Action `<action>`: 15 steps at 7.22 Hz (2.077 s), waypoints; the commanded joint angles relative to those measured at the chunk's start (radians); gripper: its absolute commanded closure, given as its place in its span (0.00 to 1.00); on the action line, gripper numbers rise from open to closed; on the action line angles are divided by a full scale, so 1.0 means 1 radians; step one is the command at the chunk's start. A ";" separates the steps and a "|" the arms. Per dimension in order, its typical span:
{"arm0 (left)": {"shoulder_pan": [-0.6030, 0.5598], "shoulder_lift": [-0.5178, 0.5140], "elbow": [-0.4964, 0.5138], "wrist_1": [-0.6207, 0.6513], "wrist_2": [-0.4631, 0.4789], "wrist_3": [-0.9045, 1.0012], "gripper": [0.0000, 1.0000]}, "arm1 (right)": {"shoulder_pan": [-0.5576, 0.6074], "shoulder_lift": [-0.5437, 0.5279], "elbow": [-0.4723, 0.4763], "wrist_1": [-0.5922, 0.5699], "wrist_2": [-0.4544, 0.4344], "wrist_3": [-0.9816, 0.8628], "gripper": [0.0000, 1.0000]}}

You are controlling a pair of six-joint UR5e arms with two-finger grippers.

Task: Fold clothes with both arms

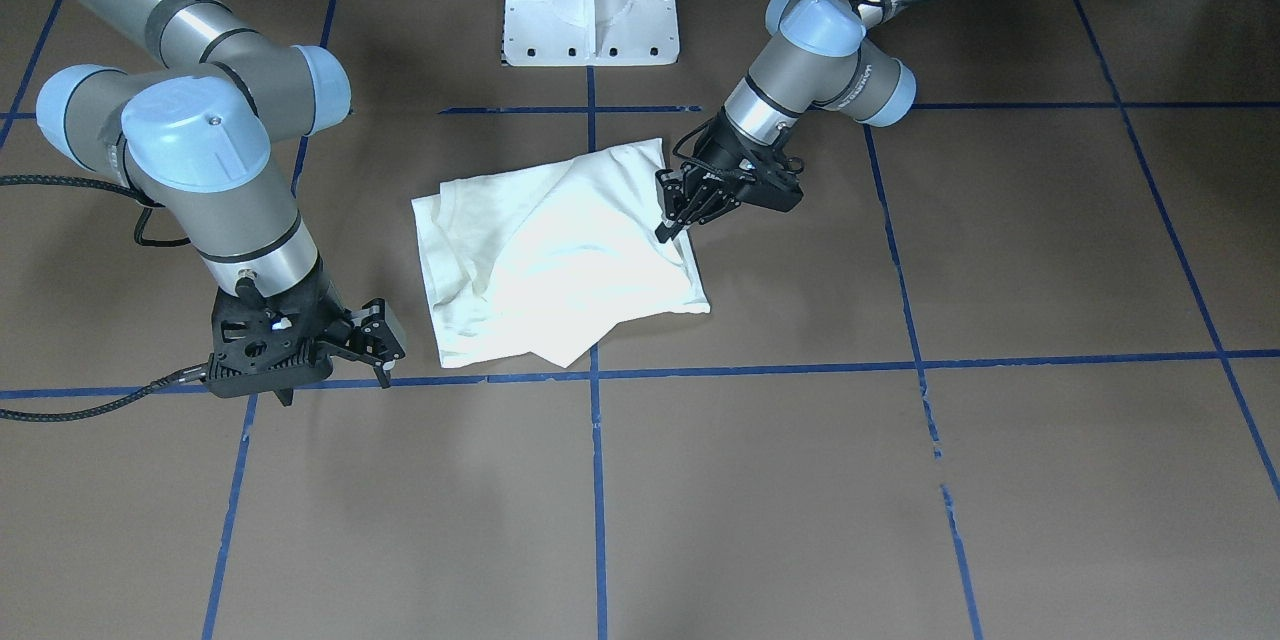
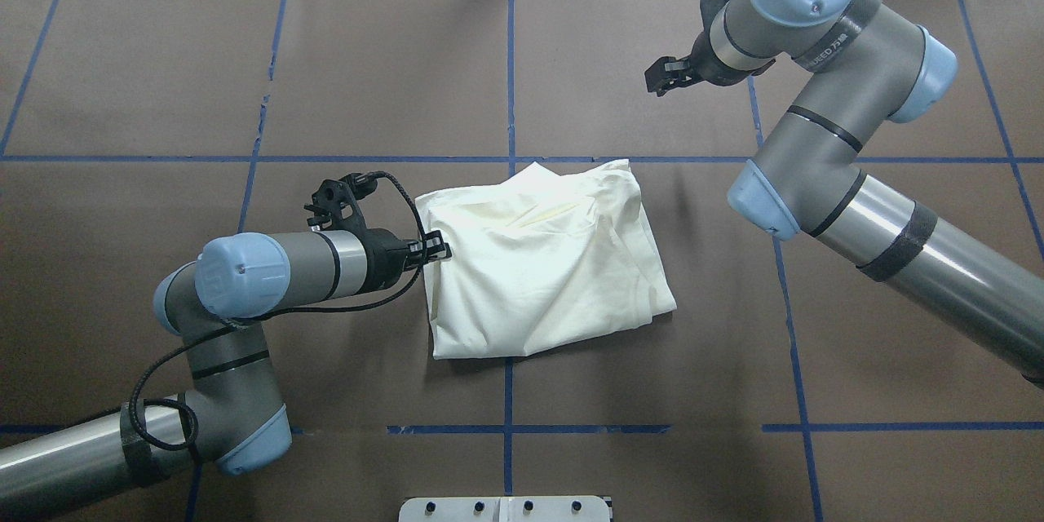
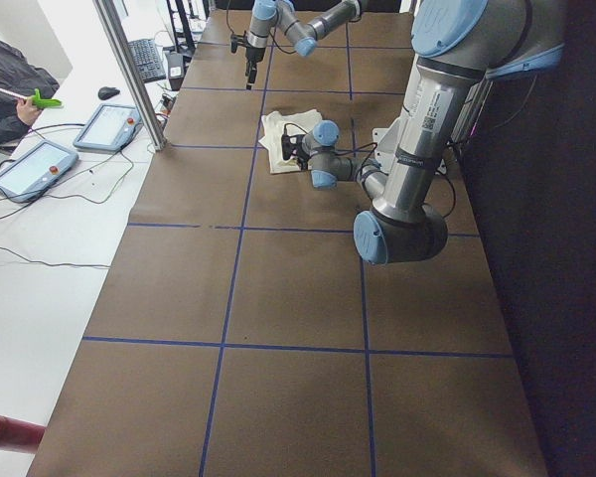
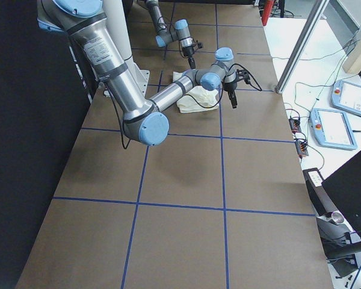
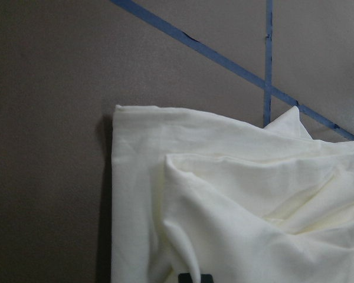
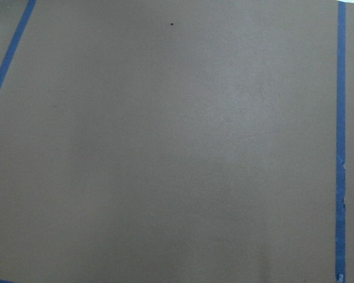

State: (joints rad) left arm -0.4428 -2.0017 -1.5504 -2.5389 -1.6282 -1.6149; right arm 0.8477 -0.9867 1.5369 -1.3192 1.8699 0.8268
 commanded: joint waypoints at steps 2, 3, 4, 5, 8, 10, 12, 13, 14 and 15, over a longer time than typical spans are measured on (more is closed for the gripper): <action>-0.042 0.037 0.003 -0.009 0.004 0.012 1.00 | 0.001 -0.006 0.005 0.000 0.000 0.000 0.00; -0.051 0.052 0.003 -0.009 0.005 0.044 1.00 | 0.001 -0.004 0.003 0.000 0.000 0.000 0.00; -0.068 0.055 0.001 -0.009 0.001 0.058 0.91 | 0.001 -0.006 0.005 0.000 0.000 0.000 0.00; -0.082 0.052 0.000 -0.007 -0.002 0.084 0.45 | 0.001 -0.006 0.005 0.000 0.000 0.000 0.00; -0.131 0.008 0.013 0.049 -0.002 0.090 0.37 | 0.001 -0.006 0.005 0.000 0.002 0.000 0.00; -0.152 -0.072 0.009 0.210 -0.027 0.101 0.34 | 0.040 -0.007 0.014 -0.011 0.075 -0.012 0.00; -0.186 -0.062 -0.037 0.229 -0.140 0.237 0.00 | 0.138 -0.012 0.017 -0.035 0.167 -0.038 0.00; -0.212 -0.048 -0.083 0.320 -0.160 0.333 0.00 | 0.202 -0.016 0.020 -0.098 0.223 -0.143 0.00; -0.264 -0.023 -0.194 0.476 -0.197 0.487 0.00 | 0.284 -0.027 0.019 -0.154 0.254 -0.285 0.00; -0.340 0.015 -0.324 0.682 -0.249 0.667 0.00 | 0.369 -0.061 0.015 -0.225 0.282 -0.452 0.00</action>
State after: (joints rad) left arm -0.7043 -2.0258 -1.7327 -2.0756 -1.8208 -1.1486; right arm 1.1142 -1.0173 1.5549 -1.4630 2.1113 0.5629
